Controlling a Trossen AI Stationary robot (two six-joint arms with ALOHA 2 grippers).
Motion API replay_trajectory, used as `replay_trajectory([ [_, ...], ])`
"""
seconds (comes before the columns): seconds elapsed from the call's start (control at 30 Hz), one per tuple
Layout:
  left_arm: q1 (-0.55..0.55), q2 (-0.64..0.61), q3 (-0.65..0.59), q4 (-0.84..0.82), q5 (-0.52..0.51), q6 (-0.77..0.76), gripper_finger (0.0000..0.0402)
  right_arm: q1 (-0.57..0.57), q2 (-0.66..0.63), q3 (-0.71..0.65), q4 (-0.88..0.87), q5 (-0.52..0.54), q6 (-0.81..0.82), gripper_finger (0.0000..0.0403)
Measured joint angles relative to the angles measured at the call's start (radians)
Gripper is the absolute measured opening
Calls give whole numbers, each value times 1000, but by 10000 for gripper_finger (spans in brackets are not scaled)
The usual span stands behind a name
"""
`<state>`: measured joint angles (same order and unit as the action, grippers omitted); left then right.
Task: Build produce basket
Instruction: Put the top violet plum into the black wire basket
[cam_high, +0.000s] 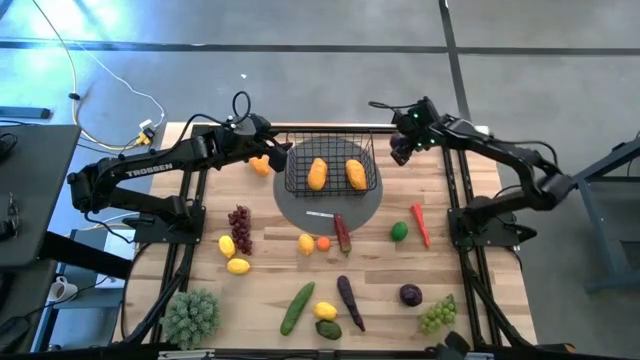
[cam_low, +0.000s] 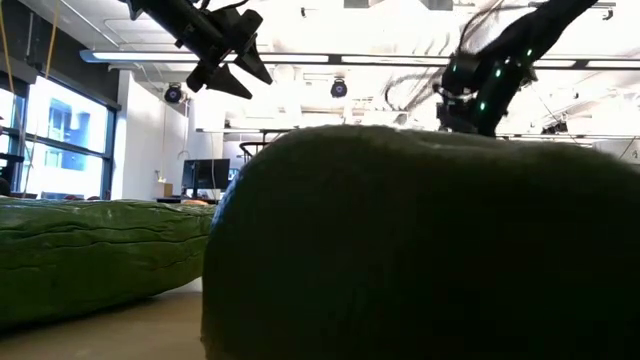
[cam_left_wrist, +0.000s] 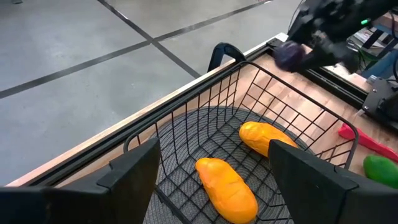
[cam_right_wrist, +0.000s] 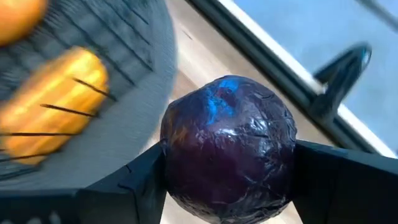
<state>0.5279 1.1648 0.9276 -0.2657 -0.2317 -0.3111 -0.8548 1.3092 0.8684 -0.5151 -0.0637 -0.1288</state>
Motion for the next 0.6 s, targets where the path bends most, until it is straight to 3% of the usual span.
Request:
replay_trajectory([
  [0.3, 0, 0, 0, 0, -7, 0, 290, 125, -166, 0, 25, 0, 14, 240],
  [0.6, 0, 0, 0, -1, -11, 0, 290, 240, -191, 0, 231, 0, -3, 245],
])
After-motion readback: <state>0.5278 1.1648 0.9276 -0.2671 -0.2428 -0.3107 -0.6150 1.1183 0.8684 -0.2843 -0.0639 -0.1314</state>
